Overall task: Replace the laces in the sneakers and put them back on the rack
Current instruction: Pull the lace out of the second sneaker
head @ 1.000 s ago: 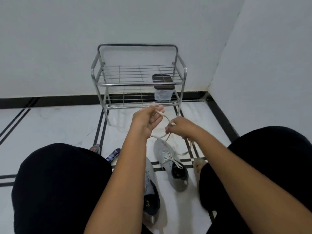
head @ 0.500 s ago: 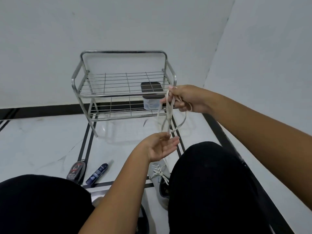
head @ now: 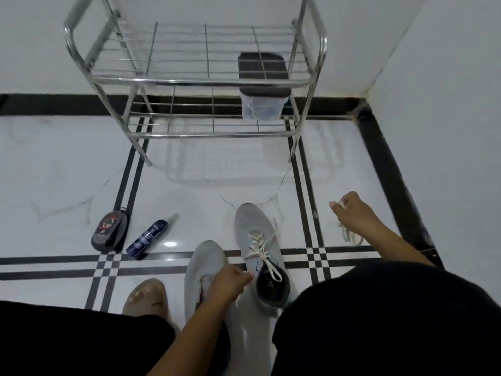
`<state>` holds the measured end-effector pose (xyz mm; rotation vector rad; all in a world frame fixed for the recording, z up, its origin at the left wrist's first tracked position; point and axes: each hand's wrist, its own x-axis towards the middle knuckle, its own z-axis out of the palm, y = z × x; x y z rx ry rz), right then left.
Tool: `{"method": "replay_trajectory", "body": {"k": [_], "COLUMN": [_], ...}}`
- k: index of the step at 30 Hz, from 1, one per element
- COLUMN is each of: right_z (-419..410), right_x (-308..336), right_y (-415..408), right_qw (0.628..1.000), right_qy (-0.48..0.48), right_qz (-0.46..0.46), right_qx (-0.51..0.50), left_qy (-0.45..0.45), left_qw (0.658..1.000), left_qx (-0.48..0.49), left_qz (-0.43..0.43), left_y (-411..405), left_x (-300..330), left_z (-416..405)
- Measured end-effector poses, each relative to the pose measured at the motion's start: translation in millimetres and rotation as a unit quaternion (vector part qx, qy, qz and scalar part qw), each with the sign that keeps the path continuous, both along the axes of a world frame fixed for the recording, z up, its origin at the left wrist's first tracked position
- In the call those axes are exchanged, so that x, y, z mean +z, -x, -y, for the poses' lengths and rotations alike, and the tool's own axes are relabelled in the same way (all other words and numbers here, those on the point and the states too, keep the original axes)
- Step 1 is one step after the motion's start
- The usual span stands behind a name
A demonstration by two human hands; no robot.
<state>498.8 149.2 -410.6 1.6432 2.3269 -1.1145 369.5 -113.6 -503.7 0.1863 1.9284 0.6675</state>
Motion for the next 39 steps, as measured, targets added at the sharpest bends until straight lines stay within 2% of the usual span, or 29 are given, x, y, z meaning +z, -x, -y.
{"method": "replay_trajectory", "body": {"k": [2,4,6,7,8,10,12,16,22,24,26,28,30,31,32,34,35,37,39], "right_z": [-0.5,4.4,16.6,24.6,33.5,53.6,73.7,98.7,117.1,121.9,115.8,94.8,71.2,64.7,63.1,71.3,79.0,99.4,117.5], "right_x": [-34.2,-59.2,-72.8,-78.8,-83.0,-88.6,-91.0,-106.5,-118.6,-118.8,-112.3,-98.3,-85.1,-82.4,-84.6,-95.5,-101.8,-110.9,-113.9], "right_y": [-6.1,-11.5,-14.0,-12.1,-8.1,2.9,18.9,43.3,46.5,42.1,38.1,36.3,34.2,32.0,28.2,19.1,14.3,5.8,-1.6], "right_qw": [0.998,0.983,0.957,0.955,0.967,0.993,0.987,0.983,0.979,0.977,0.953,0.909,0.883,0.89,0.912,0.973,0.988,0.982,0.957], "right_qy": [0.023,0.02,-0.058,-0.09,-0.093,-0.012,0.086,0.123,0.14,0.185,0.242,0.236,0.194,0.18,0.168,0.126,0.119,0.181,0.261], "right_qz": [0.063,0.164,0.258,0.254,0.208,0.057,-0.026,-0.037,-0.046,-0.085,-0.157,-0.248,-0.312,-0.316,-0.285,-0.147,-0.082,-0.017,-0.008], "right_qx": [0.02,0.079,0.119,0.12,0.113,0.107,0.132,0.13,0.141,0.061,-0.091,-0.24,-0.291,-0.276,-0.241,-0.123,-0.057,0.06,0.126], "left_qy": [-0.016,-0.042,-0.058,-0.056,-0.048,-0.038,-0.048,-0.079,-0.098,-0.102,-0.092,-0.07,-0.059,-0.062,-0.067,-0.084,-0.092,-0.108,-0.13], "left_qw": [0.996,0.99,0.984,0.981,0.978,0.967,0.957,0.947,0.956,0.956,0.957,0.955,0.953,0.954,0.955,0.961,0.962,0.965,0.973], "left_qx": [-0.03,-0.026,-0.044,-0.068,-0.095,-0.132,-0.15,-0.165,-0.143,-0.139,-0.146,-0.17,-0.186,-0.185,-0.178,-0.149,-0.142,-0.153,-0.142], "left_qz": [-0.08,-0.134,-0.164,-0.172,-0.18,-0.213,-0.244,-0.263,-0.238,-0.238,-0.235,-0.233,-0.23,-0.229,-0.228,-0.217,-0.212,-0.184,-0.125], "left_y": [-8.4,-13.1,-12.5,-12.1,-11.9,-12.3,-14.2,-16.1,-27.5,-31.6,-33.1,-33.1,-33.5,-34.7,-36.4,-39.3,-39.4,-37.2,-32.2], "left_x": [-11.0,-16.8,-22.3,-27.4,-31.6,-40.0,-43.9,-44.2,-42.8,-43.4,-44.1,-43.4,-40.5,-39.2,-38.2,-38.3,-39.8,-40.2,-40.8], "left_z": [-3.1,-10.1,-20.6,-26.9,-32.0,-36.7,-36.7,-29.6,-8.3,-0.5,5.8,10.1,11.5,11.0,10.2,7.0,4.4,-1.0,-5.3]}}
